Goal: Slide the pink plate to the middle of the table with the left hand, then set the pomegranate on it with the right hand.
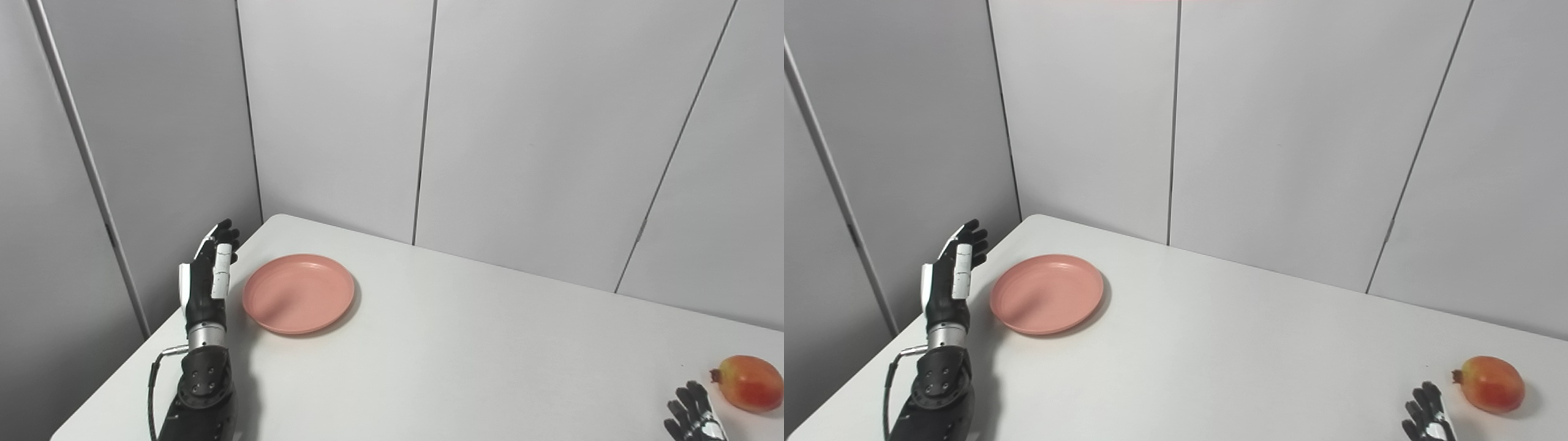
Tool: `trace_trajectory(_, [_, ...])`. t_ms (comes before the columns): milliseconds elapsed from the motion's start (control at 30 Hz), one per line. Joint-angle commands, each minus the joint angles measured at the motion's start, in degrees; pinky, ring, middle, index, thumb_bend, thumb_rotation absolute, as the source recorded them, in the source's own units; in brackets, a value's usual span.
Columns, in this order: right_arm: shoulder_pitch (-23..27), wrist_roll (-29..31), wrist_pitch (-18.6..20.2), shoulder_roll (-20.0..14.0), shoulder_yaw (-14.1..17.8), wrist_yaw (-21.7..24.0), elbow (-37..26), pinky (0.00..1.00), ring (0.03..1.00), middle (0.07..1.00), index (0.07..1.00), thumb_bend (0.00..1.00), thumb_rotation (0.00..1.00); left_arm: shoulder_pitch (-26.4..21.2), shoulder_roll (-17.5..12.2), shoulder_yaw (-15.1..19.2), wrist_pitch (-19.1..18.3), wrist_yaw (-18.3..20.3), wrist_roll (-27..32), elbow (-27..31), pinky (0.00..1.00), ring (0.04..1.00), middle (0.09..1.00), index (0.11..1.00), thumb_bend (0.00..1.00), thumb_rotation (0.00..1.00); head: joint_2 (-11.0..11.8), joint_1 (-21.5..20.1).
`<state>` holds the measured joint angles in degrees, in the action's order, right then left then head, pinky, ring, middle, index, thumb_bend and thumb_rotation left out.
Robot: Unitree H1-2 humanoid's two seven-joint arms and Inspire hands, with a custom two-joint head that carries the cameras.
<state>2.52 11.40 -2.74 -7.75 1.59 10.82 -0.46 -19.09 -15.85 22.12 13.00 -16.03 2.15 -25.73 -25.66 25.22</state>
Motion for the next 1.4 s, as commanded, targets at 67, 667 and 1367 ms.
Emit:
trace_trajectory(67, [0.82,0.47,0.02,-0.62,0.55,0.25,-1.20,1.00,1.000,1.000,1.000,0.45,0.96,-3.93,-1.61,0.55,7.03,-0.43,1.25,-3.47,0.82,0.832,0.832,0.826,0.87,1.00,-0.14,0.10])
trace_trajectory(667, [0.68,0.49,-0.89,-0.81,0.76,0.38,-1.68,1.00,1.000,1.000,1.000,0.49,0.95,-4.77,-1.96,-1.20,5.48,2.94,4.84,-8.51,0.94,0.930,0.922,0.922,0.82,1.00,-1.14,0.95])
trace_trajectory(1367, [0.49,0.71,0.33,-0.20,0.91,-0.47,-4.03,1.00,1.000,1.000,1.000,0.48,0.95,-3.05,-2.95,-5.65,-4.03,9.39,6.39,-3.83,0.96,0.947,0.943,0.932,0.90,1.00,-1.92,0.79])
